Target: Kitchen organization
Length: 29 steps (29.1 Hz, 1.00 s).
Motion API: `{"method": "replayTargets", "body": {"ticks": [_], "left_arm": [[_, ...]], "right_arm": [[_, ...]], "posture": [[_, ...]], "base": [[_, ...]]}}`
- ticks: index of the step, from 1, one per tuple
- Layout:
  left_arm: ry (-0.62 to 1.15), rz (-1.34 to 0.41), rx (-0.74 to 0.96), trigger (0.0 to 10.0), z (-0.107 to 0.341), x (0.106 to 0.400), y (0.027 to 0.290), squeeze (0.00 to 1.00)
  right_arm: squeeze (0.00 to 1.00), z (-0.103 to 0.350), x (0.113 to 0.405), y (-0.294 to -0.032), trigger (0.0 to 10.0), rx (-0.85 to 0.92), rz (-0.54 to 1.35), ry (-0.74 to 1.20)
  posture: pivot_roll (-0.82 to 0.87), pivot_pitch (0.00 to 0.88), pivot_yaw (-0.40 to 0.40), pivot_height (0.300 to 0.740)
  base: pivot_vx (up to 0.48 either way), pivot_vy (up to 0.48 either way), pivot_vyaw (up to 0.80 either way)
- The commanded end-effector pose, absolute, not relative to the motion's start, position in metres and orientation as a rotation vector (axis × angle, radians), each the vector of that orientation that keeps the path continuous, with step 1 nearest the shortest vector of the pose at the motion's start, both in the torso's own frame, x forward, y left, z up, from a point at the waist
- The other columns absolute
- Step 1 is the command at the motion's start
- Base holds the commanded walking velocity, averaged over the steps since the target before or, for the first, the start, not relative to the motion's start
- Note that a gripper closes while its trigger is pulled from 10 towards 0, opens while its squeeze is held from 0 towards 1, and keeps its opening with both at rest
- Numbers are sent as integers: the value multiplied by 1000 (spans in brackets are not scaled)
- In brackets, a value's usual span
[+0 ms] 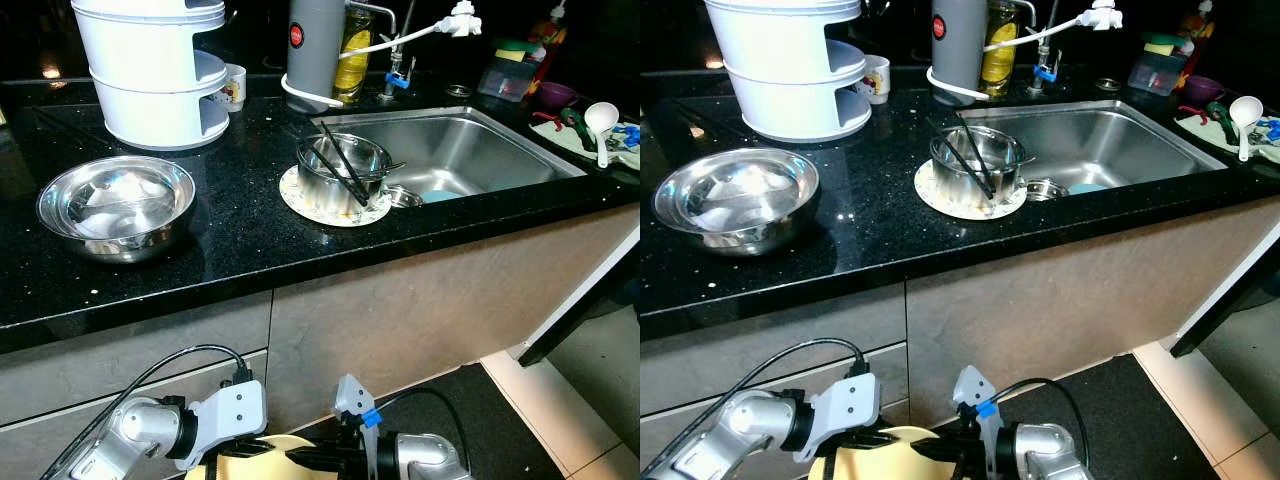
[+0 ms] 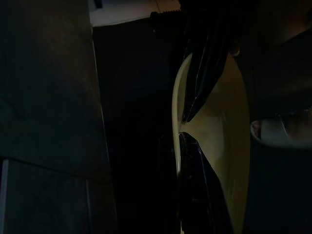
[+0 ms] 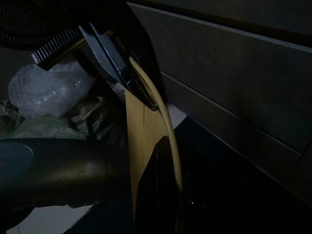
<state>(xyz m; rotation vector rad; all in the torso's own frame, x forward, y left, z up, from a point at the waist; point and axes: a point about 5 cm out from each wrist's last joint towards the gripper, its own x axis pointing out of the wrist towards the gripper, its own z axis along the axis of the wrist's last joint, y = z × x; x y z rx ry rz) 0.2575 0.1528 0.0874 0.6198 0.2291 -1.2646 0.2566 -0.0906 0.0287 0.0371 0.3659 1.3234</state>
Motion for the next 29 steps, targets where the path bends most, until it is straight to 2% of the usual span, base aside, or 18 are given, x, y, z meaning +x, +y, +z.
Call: {"method": "replayTargets", "body": {"ticks": [1,2,3,4,5,6,18,19,23,29], "left_arm": [[215,-1189,642,0,91,267,158,0],[215,-1189,642,0,91,267,158,0],[225,-1188,630,10000,91,268,157,176],[225,-1188,630,10000,91,268,157,176],[224,-1193,623,10000,92,268,156,953],[221,-1196,616,10000,92,269,156,1000],[213,-1201,649,10000,94,275,158,1000],[214,-1197,664,10000,94,275,159,0],[212,-1193,665,10000,95,277,160,0],[216,-1263,530,10000,104,271,151,0]], "right_arm": [[0,23,245,-87,0,92,1400,392],[0,23,245,-87,0,92,1400,392],[0,24,245,-87,0,91,1397,390],[0,24,245,-87,0,91,1397,390],[0,24,245,-88,0,89,1396,390],[0,24,245,-88,0,86,1397,390],[0,20,241,-99,0,46,1385,412],[0,19,240,-101,0,29,1382,420],[0,9,237,-115,0,-33,1329,461],[0,-10,238,-146,0,-153,1079,564]], "posture": [[-50,115,-84,740],[-50,115,-84,740],[-51,115,-84,740],[-51,115,-84,740],[-51,115,-83,740],[-51,115,-83,740],[-54,104,-70,740],[-55,101,-66,740],[-56,97,-65,740],[-59,92,-57,740]], "base": [[0,0,0],[0,0,0],[0,0,0],[0,0,0],[0,0,0],[0,0,0],[0,0,0],[0,0,0],[0,0,0],[0,0,0]]}}
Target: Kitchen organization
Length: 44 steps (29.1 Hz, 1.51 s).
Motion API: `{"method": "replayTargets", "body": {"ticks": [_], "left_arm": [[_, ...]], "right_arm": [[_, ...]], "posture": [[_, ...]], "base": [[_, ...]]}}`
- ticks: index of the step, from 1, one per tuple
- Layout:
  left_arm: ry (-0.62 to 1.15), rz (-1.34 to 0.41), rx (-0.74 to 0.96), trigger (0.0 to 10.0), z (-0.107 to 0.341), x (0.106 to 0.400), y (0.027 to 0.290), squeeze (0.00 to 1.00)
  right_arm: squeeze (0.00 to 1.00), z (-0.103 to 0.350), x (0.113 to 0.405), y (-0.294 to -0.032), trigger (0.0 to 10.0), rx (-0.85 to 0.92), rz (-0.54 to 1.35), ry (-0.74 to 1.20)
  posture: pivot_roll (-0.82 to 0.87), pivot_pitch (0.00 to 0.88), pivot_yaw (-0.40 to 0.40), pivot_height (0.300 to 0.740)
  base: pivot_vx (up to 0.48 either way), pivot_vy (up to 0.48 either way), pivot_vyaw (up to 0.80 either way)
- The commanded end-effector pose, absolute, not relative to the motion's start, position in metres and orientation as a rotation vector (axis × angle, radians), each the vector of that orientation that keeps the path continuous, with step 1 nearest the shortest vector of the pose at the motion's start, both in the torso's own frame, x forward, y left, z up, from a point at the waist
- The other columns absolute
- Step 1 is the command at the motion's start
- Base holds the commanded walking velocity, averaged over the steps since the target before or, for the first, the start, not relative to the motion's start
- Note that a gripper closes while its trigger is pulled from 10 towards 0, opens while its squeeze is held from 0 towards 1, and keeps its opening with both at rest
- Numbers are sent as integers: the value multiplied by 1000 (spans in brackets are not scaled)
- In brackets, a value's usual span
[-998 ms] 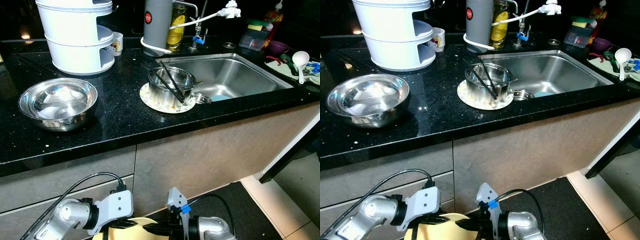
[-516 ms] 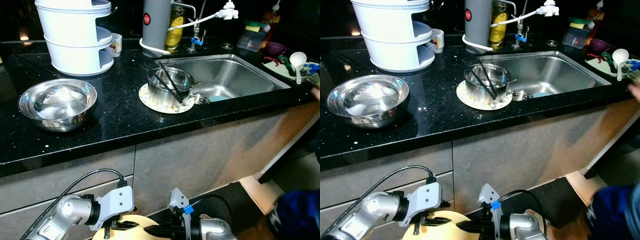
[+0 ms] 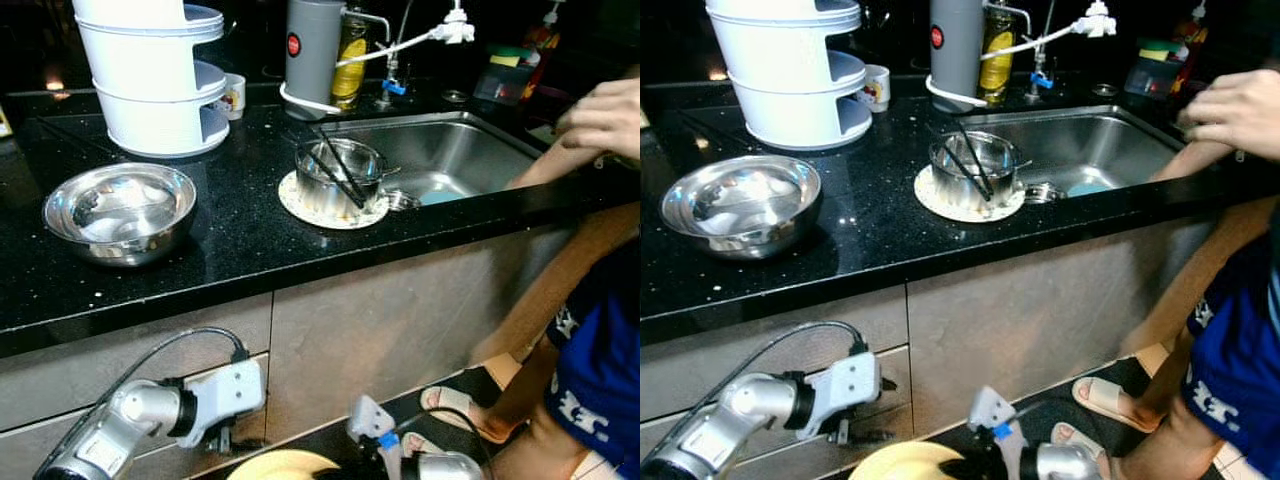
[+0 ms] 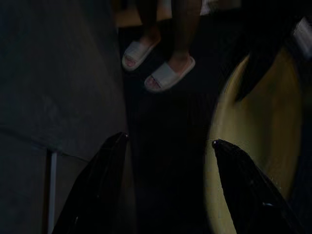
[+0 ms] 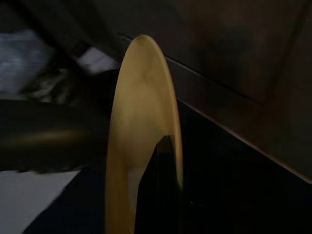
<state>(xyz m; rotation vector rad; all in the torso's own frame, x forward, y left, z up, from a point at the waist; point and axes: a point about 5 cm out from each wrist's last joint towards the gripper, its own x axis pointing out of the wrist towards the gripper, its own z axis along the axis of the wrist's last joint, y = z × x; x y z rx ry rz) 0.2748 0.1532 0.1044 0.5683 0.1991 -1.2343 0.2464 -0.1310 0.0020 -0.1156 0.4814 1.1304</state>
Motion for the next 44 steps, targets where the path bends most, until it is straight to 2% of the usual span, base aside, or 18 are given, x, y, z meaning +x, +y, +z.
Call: {"method": "replayTargets", "body": {"ticks": [1,5,6,7,8,10,12,15,19,23,27,30,32,35,36,37,40,44], "left_arm": [[249,-1294,529,10000,101,267,149,0],[284,-1311,540,10000,98,264,148,0],[336,-1223,627,10000,87,267,149,0],[336,-1223,627,10000,87,267,149,0],[346,-1166,640,10000,83,270,147,0],[346,-1166,640,10000,83,270,147,0],[370,-1097,609,10000,75,270,139,0],[536,-951,556,10000,41,261,124,0],[597,-844,526,10000,22,257,118,0],[638,-642,600,10000,-13,249,124,0],[739,-476,409,10000,-34,237,133,0],[821,-479,421,10000,-52,218,136,0],[840,-420,332,10000,-62,205,140,0],[857,-345,274,10000,-65,202,145,0],[888,-256,210,10000,-68,199,151,0],[908,-127,131,10000,-72,196,163,0],[822,31,162,10000,-71,193,186,0],[736,-16,103,10000,-65,199,182,0]], "right_arm": [[0,-14,238,-150,0,-172,1031,583],[0,-17,238,-155,0,-194,983,601],[0,-27,236,-167,0,-214,826,650],[0,-27,236,-167,0,-214,826,650],[0,-31,235,-174,0,-221,731,666],[0,-31,235,-174,0,-221,731,666],[0,-39,233,-184,0,-198,561,686],[0,-47,225,-195,0,-64,305,697],[0,-50,223,-196,0,-41,236,688],[0,-46,228,-194,0,53,121,617],[0,-44,232,-192,0,148,59,586],[0,-44,234,-188,0,196,43,584],[0,-45,234,-181,0,220,65,581],[0,-46,233,-178,0,221,79,585],[0,-47,232,-175,7922,215,92,590],[0,-52,226,-170,10000,233,114,626],[0,-59,214,-162,10000,154,157,654],[0,-59,214,-164,10000,172,105,626]], "posture": [[-58,91,-57,740],[-58,91,-57,740],[-53,90,-60,740],[-53,90,-60,740],[-52,91,-61,740],[-52,91,-61,740],[-48,92,-66,740],[-30,100,-82,740],[-28,102,-87,740],[-33,107,-92,740],[-35,108,-84,740],[-41,108,-83,740],[-38,105,-79,740],[-38,105,-79,740],[-40,102,-74,740],[-42,104,-68,740],[-46,105,-65,740],[-47,108,-65,740]], "base": [[0,0,0],[0,0,0],[0,0,0],[0,0,0],[0,0,0],[0,0,0],[0,0,0],[0,0,0],[0,0,0],[0,0,0],[0,0,0],[0,0,0],[0,0,0],[0,0,0],[0,0,0],[0,0,0],[0,0,0],[0,0,0]]}}
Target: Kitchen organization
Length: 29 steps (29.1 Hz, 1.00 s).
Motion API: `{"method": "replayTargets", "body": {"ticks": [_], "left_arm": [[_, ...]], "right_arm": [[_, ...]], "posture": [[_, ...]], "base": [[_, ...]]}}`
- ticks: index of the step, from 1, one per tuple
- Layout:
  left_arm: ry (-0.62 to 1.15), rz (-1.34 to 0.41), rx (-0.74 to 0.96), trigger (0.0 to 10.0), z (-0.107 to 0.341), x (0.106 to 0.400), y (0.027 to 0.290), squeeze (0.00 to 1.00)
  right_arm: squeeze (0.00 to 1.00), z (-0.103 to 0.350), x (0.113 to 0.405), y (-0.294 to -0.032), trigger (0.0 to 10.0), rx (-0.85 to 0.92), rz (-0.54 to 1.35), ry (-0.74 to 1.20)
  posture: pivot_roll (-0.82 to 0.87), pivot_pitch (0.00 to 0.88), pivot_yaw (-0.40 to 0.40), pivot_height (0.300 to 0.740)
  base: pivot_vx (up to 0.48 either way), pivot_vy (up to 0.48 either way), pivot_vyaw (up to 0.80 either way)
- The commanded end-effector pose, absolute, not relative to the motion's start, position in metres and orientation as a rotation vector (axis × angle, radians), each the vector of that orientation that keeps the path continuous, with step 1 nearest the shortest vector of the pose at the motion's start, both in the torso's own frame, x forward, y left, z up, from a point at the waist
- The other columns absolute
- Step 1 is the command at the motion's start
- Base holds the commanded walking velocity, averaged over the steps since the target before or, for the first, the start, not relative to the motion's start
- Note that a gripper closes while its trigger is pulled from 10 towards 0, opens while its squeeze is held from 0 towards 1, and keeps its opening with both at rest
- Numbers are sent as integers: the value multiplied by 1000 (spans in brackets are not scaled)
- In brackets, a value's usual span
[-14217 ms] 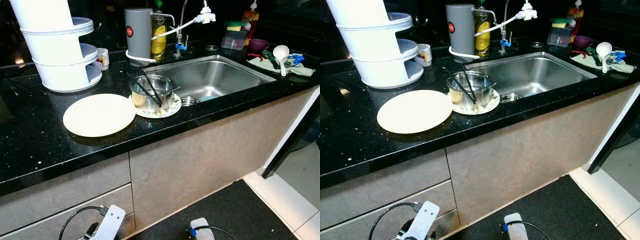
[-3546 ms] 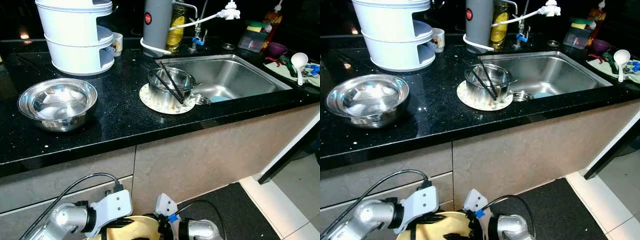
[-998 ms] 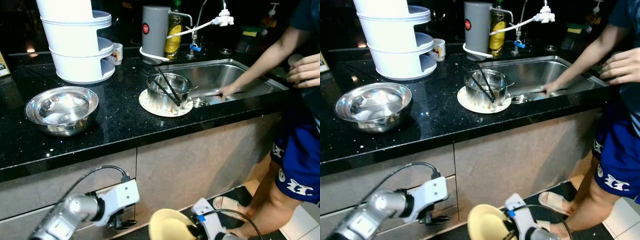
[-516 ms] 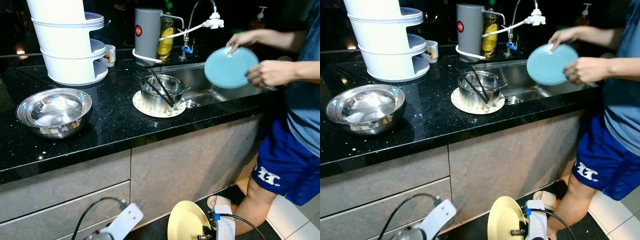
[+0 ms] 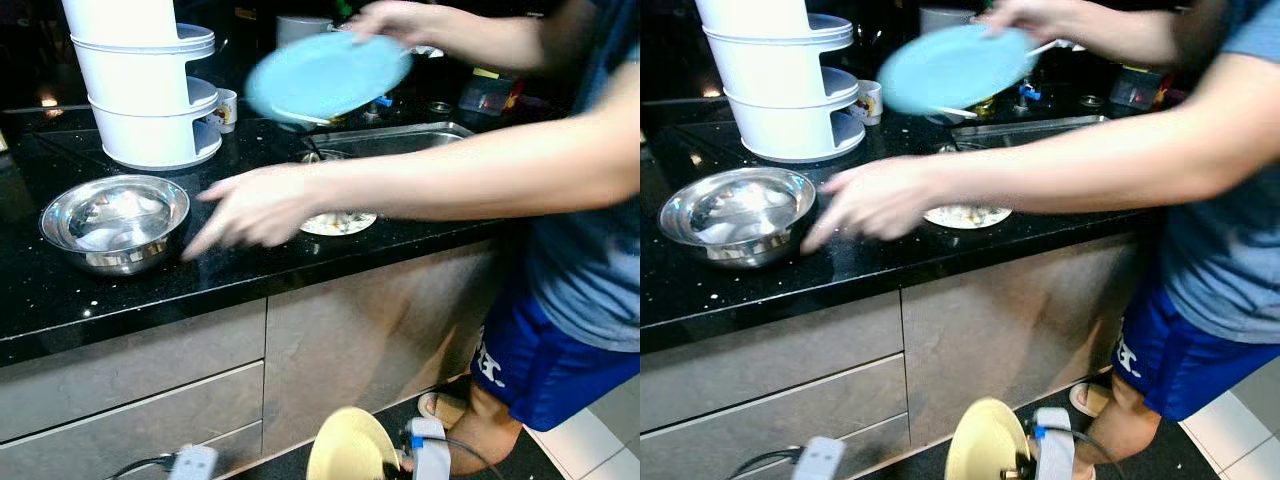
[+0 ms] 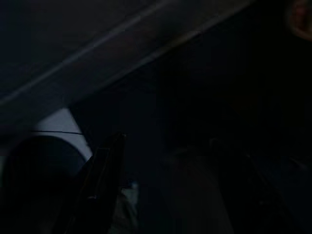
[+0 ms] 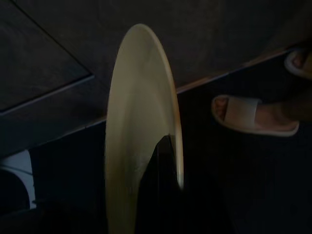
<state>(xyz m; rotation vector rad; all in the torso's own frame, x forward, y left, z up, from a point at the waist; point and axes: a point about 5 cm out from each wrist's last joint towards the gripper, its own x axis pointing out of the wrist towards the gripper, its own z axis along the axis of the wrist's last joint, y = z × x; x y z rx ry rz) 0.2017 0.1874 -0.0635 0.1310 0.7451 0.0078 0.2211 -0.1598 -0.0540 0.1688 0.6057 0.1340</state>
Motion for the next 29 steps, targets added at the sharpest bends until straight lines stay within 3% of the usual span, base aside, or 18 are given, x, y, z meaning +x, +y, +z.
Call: {"method": "replayTargets", "body": {"ticks": [1,4,15,29], "left_arm": [[702,-57,59,10000,-62,204,177,0],[645,-128,26,10000,-56,209,170,0],[650,-49,109,10000,-57,213,176,0],[632,-81,68,10000,-57,211,174,0]], "right_arm": [[0,-58,214,-164,10000,175,87,620],[0,-60,212,-165,10000,177,85,625],[0,-66,202,-163,10000,183,60,660],[0,-70,198,-160,10000,184,79,702]], "posture": [[-47,108,-65,740],[-43,109,-68,740],[-22,109,-55,740],[1,131,-54,740]], "base": [[0,0,0],[0,0,0],[0,0,0],[0,0,0]]}}
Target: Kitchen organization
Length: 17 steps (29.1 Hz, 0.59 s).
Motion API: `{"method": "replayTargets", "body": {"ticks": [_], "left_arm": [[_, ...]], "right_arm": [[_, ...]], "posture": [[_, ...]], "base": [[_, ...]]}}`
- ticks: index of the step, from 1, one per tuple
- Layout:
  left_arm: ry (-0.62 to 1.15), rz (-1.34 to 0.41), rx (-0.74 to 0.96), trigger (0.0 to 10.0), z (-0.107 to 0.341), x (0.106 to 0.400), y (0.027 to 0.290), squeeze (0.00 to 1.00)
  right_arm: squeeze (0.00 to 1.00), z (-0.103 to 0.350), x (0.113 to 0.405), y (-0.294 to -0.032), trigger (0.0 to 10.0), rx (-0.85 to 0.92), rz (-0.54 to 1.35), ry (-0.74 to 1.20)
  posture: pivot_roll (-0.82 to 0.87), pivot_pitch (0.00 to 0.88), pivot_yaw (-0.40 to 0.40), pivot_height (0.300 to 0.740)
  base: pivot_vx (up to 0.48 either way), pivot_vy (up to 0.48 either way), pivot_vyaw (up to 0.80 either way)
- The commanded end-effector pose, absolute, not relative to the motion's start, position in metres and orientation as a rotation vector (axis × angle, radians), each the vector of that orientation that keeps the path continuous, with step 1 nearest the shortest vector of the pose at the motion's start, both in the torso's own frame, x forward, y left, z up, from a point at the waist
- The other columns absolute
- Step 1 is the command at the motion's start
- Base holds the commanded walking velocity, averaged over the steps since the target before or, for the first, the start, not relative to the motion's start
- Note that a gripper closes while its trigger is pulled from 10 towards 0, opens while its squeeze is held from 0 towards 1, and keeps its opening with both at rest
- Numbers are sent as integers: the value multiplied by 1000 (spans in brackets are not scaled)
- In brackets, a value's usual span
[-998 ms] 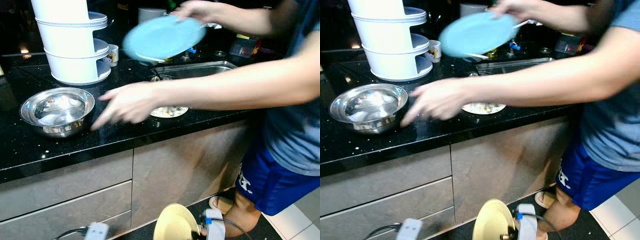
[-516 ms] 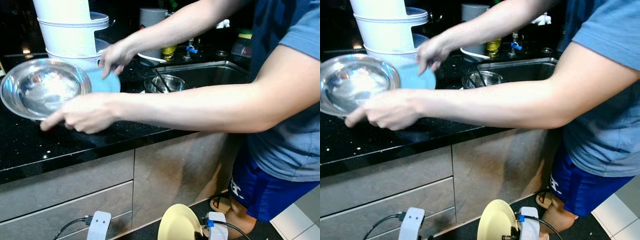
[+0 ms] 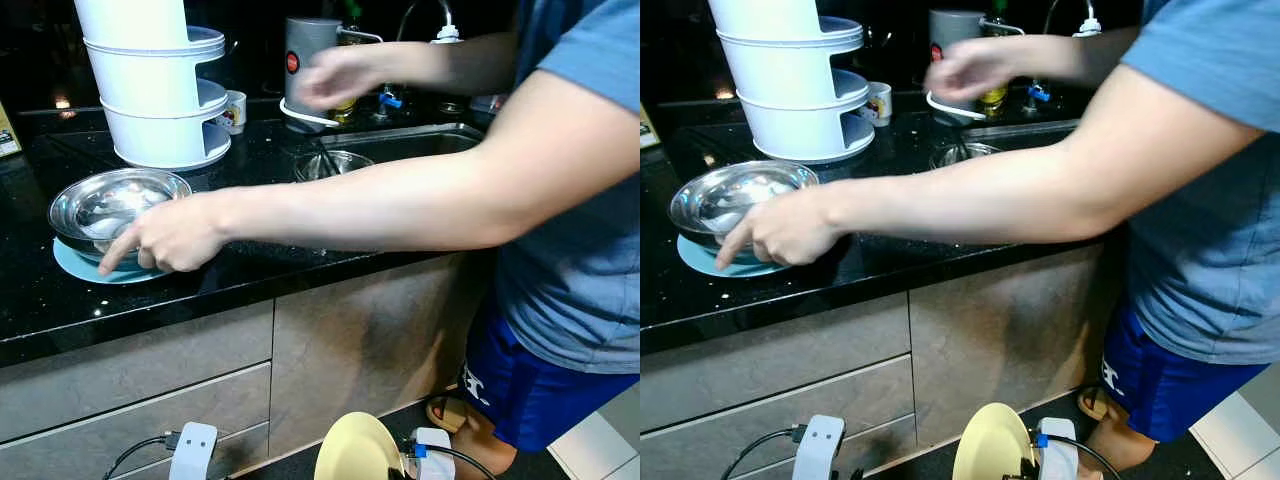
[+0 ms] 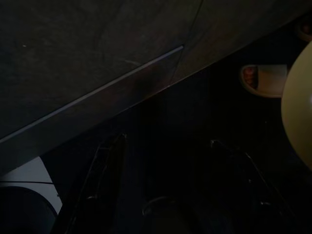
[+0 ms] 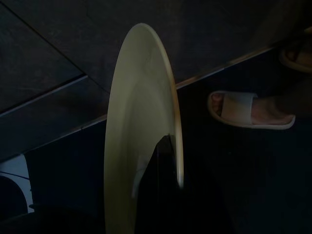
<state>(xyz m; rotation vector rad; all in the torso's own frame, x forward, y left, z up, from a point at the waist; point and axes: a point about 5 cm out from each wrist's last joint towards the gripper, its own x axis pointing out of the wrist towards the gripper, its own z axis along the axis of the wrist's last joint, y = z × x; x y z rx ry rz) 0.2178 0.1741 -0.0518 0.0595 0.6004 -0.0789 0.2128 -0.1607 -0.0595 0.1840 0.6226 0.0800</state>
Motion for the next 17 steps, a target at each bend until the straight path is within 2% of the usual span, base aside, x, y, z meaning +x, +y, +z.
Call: {"method": "replayTargets", "body": {"ticks": [1,6,11,17], "left_arm": [[637,-84,62,10000,-58,210,174,0],[684,-86,30,10000,-61,208,171,0],[570,-85,141,10000,-53,214,171,0],[600,-114,80,10000,-56,211,166,0]], "right_arm": [[0,-70,198,-159,10000,182,83,704],[0,-71,197,-158,10000,177,89,707],[0,-71,195,-162,10000,167,100,707],[0,-73,191,-168,10000,160,92,716]], "posture": [[1,134,-56,740],[1,140,-75,740],[-7,151,-99,740],[-13,170,-107,740]], "base": [[0,0,0],[0,0,0],[0,0,0],[0,0,0]]}}
